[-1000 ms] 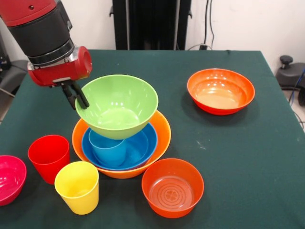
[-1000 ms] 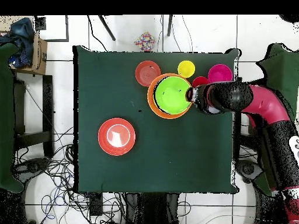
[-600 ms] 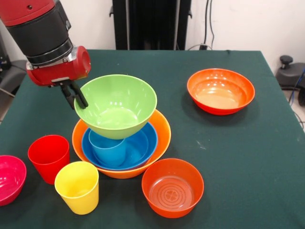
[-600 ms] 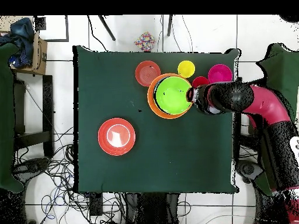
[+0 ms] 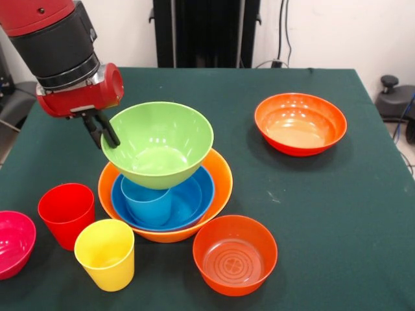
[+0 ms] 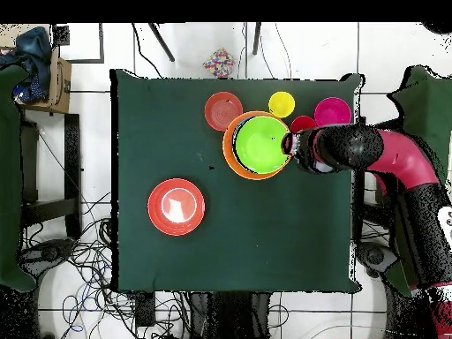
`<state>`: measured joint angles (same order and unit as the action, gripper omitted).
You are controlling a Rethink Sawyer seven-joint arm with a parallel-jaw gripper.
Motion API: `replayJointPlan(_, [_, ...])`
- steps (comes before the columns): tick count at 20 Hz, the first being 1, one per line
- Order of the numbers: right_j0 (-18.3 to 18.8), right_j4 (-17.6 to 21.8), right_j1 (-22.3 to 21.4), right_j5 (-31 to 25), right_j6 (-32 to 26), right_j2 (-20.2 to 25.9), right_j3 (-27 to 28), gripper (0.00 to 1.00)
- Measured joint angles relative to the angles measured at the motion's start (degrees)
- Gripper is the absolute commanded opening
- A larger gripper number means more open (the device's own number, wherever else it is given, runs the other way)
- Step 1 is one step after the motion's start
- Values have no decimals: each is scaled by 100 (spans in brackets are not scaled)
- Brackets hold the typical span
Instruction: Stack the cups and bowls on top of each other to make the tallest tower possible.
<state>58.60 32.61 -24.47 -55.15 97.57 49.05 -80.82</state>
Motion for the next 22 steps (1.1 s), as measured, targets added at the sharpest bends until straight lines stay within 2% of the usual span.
replayJointPlan(22, [0, 70, 18, 0, 0, 1, 1, 0])
